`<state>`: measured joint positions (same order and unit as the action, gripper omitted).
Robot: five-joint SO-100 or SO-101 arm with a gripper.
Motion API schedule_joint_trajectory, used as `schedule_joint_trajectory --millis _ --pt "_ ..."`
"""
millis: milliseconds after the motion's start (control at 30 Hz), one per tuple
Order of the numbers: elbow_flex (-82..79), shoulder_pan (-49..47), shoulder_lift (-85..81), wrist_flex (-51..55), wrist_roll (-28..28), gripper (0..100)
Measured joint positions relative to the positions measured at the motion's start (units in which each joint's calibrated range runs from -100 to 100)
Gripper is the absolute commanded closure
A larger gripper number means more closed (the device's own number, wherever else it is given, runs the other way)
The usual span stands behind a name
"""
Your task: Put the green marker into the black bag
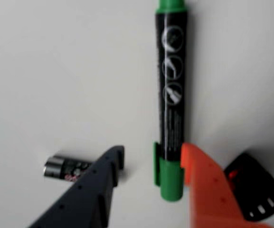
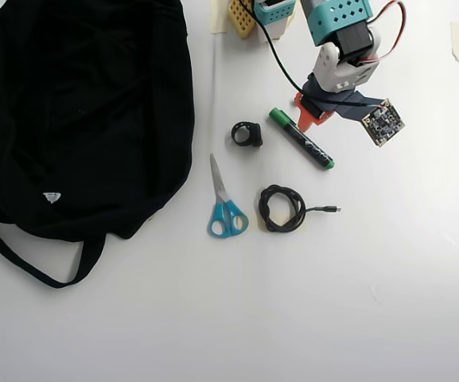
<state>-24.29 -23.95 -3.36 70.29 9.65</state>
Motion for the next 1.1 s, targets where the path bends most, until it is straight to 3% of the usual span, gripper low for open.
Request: schedule_joint_trajectory --millis 467,700,1100 --pt "0.0 0.15 1.33 -1.46 -0.78 84" --pt "0.0 0.15 1.33 -1.46 -0.78 75" --pt "0.0 0.15 4.57 -2.66 -0.78 74"
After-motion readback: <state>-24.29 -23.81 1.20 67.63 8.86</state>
